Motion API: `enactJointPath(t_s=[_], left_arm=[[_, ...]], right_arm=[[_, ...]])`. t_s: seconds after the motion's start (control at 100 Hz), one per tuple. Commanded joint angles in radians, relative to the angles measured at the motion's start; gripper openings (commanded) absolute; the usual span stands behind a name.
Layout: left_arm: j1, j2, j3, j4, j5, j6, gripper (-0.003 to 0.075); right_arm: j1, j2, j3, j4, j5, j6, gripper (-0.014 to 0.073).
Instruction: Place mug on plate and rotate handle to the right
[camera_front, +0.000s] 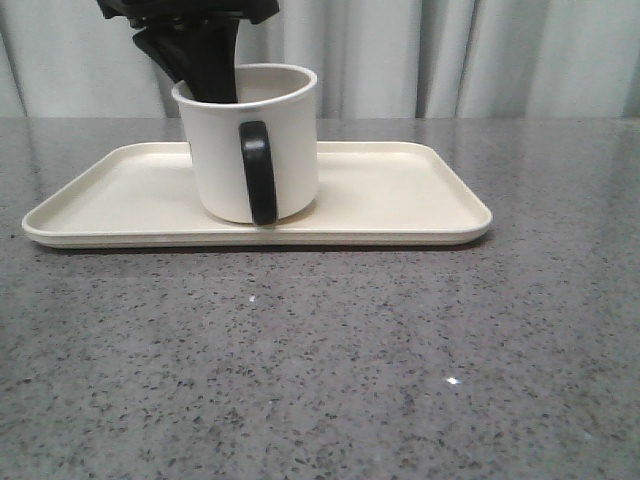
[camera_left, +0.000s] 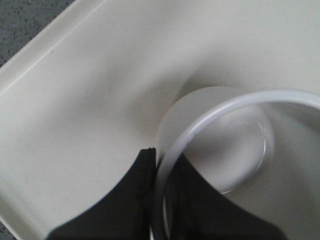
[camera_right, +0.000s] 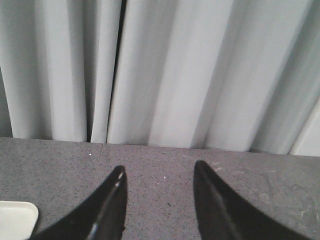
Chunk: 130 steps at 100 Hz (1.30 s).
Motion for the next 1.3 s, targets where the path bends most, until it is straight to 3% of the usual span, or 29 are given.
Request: enactJointPath(t_s=[0.0, 0.16, 0.41, 0.51, 0.71, 0.98, 1.29], left_arm=[[-0.007, -0.040, -0.031, -0.011, -0.040, 0.002, -0.0019], [-0.007, -0.040, -0.031, -0.011, -0.029, 0.002, 0.0013], [-0.007, -0.040, -0.031, -0.013, -0.026, 0.002, 0.0279], [-0.007, -0.040, -0.032, -0.013, -0.026, 0.002, 0.0339], [-0.007, -0.042, -0.051, -0.013, -0.021, 0.002, 0.0341], [-0.007, -0.049, -0.210, -0.007, 0.110, 0.002, 0.0337], [-0.007, -0.144, -0.262, 0.056, 0.109, -0.002, 0.0337]], right_arm=[[0.000, 0.002, -0.032, -0.014, -0.075, -0.009, 0.0334], [0.000, 0.002, -0.032, -0.014, -0.074, -0.009, 0.0334], [0.000, 0.002, -0.032, -0.014, -0.072, -0.009, 0.0334], [0.000, 0.002, -0.032, -0.014, -0.066, -0.009, 0.0334], [0.000, 0.002, -0.032, -0.014, -0.065, -0.009, 0.0334], [0.000, 0.002, -0.032, -0.014, -0.060, -0.009, 0.0334], [0.000, 0.002, -0.032, -0.014, -0.054, -0.009, 0.0334]])
